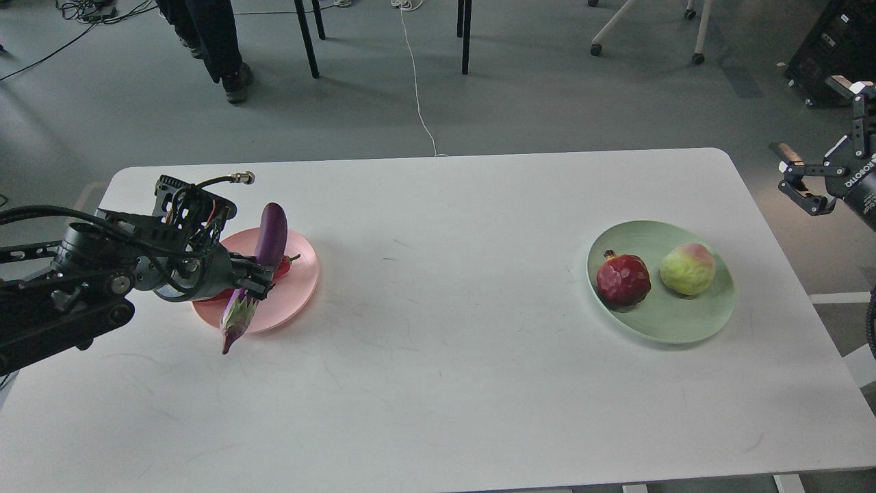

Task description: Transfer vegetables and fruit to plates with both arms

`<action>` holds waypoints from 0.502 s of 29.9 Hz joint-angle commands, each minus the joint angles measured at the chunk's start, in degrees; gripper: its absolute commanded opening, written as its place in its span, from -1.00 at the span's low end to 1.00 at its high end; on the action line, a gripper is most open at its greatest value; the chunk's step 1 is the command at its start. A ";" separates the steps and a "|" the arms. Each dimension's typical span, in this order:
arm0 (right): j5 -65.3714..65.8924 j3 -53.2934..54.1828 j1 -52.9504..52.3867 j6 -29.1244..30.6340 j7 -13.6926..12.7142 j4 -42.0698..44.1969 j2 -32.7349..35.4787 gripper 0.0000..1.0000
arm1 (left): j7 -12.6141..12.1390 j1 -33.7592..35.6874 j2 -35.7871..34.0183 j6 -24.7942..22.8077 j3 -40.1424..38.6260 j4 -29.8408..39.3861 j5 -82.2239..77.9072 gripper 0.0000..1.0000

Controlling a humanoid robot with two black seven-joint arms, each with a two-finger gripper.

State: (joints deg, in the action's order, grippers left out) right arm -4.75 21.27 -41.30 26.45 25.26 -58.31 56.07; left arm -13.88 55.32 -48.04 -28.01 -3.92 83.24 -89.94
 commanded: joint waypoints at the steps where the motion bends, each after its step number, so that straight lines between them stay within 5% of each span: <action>1: 0.00 -0.01 0.16 0.00 0.05 0.04 0.09 0.97 | -0.18 -0.65 -0.12 0.01 0.06 -0.10 -0.15 -0.20; 15: 0.00 0.08 -0.36 0.00 -0.04 0.04 -0.17 0.97 | -0.09 -0.03 -0.83 0.01 -3.89 -0.27 0.73 0.25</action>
State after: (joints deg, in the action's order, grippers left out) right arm -4.74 21.30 -41.52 26.45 25.22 -58.27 55.83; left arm -14.06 55.19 -48.85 -28.00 -5.92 82.99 -89.33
